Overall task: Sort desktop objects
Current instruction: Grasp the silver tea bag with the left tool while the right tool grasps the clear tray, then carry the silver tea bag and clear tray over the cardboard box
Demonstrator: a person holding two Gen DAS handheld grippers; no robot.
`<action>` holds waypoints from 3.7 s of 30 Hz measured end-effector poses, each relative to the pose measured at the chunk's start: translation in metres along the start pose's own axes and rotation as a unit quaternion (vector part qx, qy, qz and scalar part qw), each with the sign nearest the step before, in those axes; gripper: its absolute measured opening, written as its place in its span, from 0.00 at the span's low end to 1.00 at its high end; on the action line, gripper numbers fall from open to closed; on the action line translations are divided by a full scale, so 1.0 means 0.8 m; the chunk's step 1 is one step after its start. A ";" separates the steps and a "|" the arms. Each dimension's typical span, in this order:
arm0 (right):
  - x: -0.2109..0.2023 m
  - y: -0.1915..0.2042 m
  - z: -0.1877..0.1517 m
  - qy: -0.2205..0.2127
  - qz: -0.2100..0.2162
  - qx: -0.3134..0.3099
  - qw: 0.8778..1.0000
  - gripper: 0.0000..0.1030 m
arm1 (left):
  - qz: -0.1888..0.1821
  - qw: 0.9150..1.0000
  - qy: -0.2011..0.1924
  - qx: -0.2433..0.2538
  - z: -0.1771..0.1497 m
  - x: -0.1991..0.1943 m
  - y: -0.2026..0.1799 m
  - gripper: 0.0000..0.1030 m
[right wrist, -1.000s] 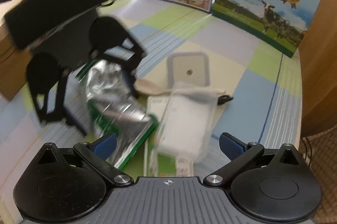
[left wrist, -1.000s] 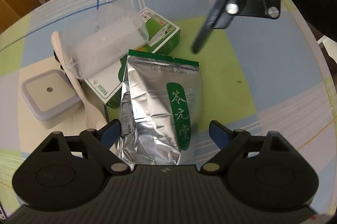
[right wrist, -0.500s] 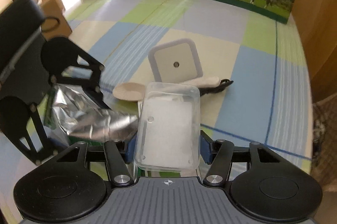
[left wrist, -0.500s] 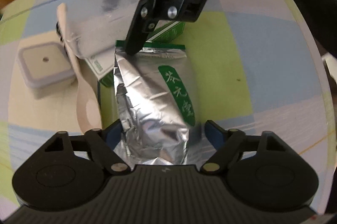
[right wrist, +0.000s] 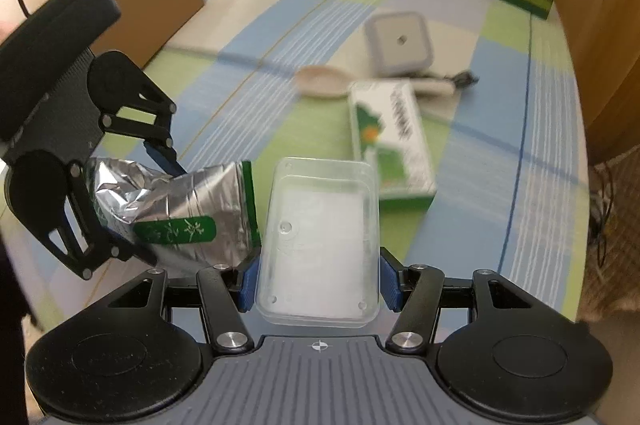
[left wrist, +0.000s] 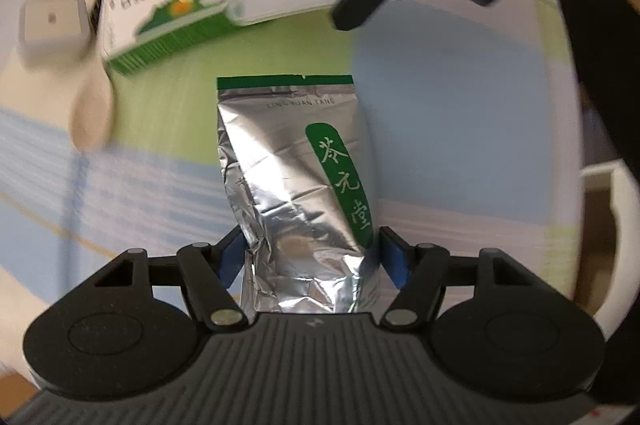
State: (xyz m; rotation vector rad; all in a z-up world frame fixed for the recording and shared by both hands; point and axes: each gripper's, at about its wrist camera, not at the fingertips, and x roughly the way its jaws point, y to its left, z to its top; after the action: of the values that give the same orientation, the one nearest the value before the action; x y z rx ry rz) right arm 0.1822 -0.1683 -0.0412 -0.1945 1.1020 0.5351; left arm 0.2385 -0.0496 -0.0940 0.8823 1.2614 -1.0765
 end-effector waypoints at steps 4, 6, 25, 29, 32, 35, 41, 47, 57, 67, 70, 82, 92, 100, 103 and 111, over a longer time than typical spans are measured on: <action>0.001 0.019 -0.029 0.009 0.006 0.004 1.000 0.53 | -0.010 0.998 -0.022 -0.059 -0.030 -0.003 -0.032 0.65; 0.004 0.025 -0.041 0.011 0.004 0.003 1.000 0.53 | 0.001 0.997 -0.033 -0.074 -0.046 -0.001 -0.048 0.71; 0.027 0.054 -0.083 0.016 -0.023 -0.016 0.999 0.72 | -0.007 0.964 -0.101 -0.244 -0.080 -0.010 -0.048 0.57; 0.026 0.055 -0.082 0.016 -0.021 -0.012 1.000 0.73 | -0.013 0.964 -0.093 -0.249 -0.078 -0.010 -0.047 0.57; 0.028 0.055 -0.082 0.018 -0.020 -0.011 1.000 0.73 | -0.021 0.963 -0.089 -0.252 -0.075 -0.009 -0.044 0.61; 0.029 0.054 -0.082 0.018 -0.018 -0.006 1.000 0.73 | -0.022 0.964 -0.086 -0.252 -0.073 -0.009 -0.043 0.62; 0.031 0.052 -0.080 0.017 -0.016 0.000 1.000 0.72 | 0.013 0.971 -0.079 -0.225 -0.067 -0.007 -0.064 0.54; 0.028 0.048 -0.076 0.021 -0.019 0.006 1.000 0.72 | 0.008 0.962 -0.091 -0.258 -0.075 -0.013 -0.068 0.43; 0.014 0.056 -0.082 0.012 -0.035 -0.005 0.999 0.52 | 0.006 0.947 -0.114 -0.300 -0.090 -0.022 -0.082 0.42; -0.029 0.073 -0.079 -0.027 -0.037 0.024 0.999 0.52 | 0.017 0.935 -0.137 -0.328 -0.101 -0.054 -0.087 0.42; -0.041 0.082 -0.073 -0.038 -0.033 0.026 0.998 0.52 | 0.024 0.932 -0.142 -0.332 -0.107 -0.071 -0.088 0.42; -0.075 0.132 -0.033 -0.075 -0.032 -0.004 0.997 0.52 | 0.062 0.919 -0.163 -0.353 -0.151 -0.143 -0.095 0.42; -0.085 0.194 0.015 -0.102 -0.009 -0.048 0.994 0.52 | 0.085 0.907 -0.189 -0.366 -0.196 -0.200 -0.099 0.42; -0.085 0.255 0.064 -0.122 0.010 -0.085 0.989 0.52 | 0.118 0.890 -0.198 -0.392 -0.252 -0.244 -0.086 0.42; -0.083 0.280 0.084 -0.127 0.018 -0.098 0.987 0.52 | 0.133 0.883 -0.199 -0.403 -0.277 -0.263 -0.079 0.42; -0.068 0.341 0.134 -0.136 0.036 -0.119 0.983 0.52 | 0.158 0.861 -0.201 -0.439 -0.342 -0.303 -0.051 0.42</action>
State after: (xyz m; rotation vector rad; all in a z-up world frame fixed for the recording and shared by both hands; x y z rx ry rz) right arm 0.1121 0.0920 0.0855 -0.2820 0.7804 0.7370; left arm 0.1242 0.2313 0.1144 0.1264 1.0325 -0.3017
